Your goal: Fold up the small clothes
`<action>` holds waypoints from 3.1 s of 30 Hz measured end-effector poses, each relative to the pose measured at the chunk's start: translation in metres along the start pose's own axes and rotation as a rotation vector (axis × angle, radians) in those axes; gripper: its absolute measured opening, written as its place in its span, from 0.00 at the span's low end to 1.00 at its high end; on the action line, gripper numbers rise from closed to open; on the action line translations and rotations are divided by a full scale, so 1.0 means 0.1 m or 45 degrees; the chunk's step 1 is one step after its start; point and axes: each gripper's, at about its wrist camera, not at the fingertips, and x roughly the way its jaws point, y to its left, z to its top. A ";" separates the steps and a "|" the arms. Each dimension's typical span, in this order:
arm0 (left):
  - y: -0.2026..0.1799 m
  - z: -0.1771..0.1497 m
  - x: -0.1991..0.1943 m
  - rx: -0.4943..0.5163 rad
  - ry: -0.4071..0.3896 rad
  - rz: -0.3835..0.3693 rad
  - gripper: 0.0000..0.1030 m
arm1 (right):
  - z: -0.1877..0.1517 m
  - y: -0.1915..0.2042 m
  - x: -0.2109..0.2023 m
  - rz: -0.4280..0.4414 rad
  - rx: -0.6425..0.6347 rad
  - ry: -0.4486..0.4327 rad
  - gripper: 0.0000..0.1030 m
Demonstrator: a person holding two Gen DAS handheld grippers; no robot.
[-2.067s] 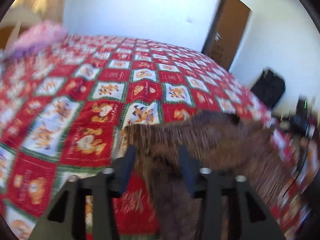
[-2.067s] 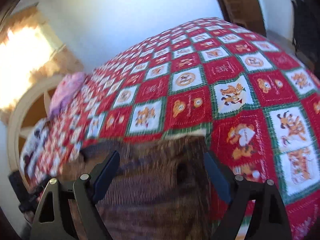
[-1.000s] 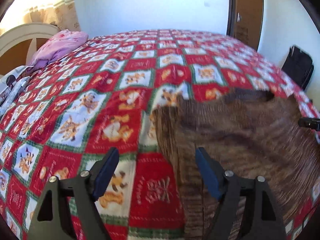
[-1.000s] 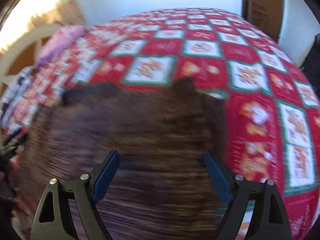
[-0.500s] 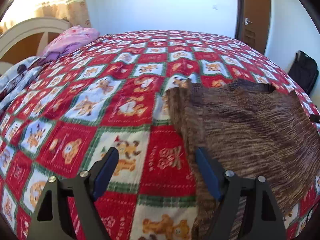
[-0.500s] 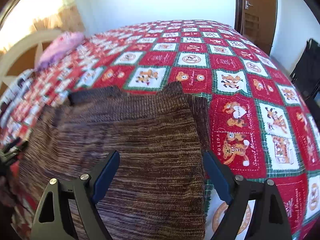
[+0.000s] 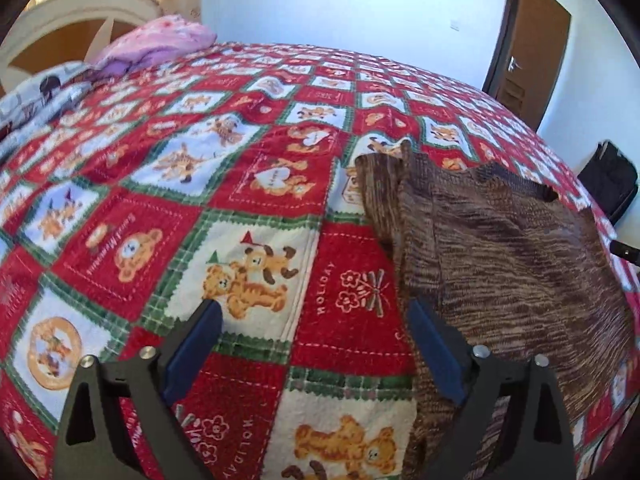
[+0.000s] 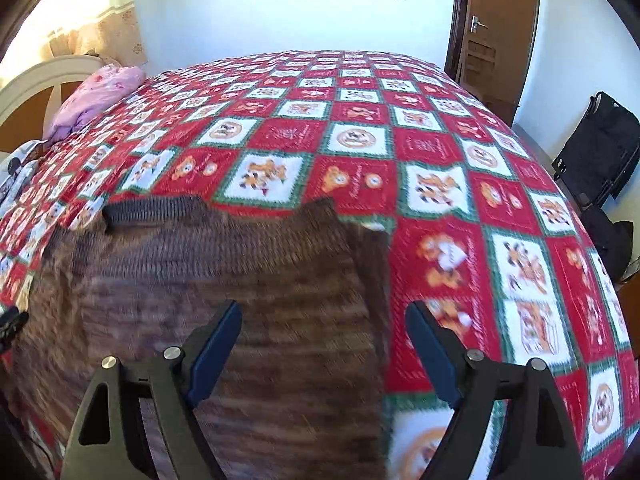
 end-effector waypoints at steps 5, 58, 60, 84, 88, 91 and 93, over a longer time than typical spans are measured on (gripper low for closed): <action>0.00 -0.04 -0.07 -0.008 -0.026 0.000 0.95 | 0.00 -0.20 0.45 -0.099 0.083 0.149 0.82; 0.85 -0.33 -0.82 -0.005 -0.087 0.063 0.97 | -1.42 2.48 -0.85 0.181 -0.815 -0.182 0.83; 0.96 -0.30 -0.82 -0.023 -0.080 0.067 0.97 | -1.49 2.68 -0.84 0.212 -0.863 -0.187 0.83; 0.83 0.28 -0.45 -0.018 -0.016 -0.288 0.97 | -1.64 3.40 -0.62 0.112 -1.026 -0.357 0.64; 0.61 0.42 -0.31 -0.002 0.012 -0.416 0.97 | -1.64 3.38 -0.64 0.090 -1.015 -0.383 0.64; 0.42 0.53 -0.15 0.009 0.038 -0.477 0.97 | -1.66 3.38 -0.65 0.085 -1.021 -0.389 0.55; 0.33 0.59 -0.05 0.012 0.046 -0.486 0.97 | -1.69 3.39 -0.65 0.109 -1.031 -0.378 0.46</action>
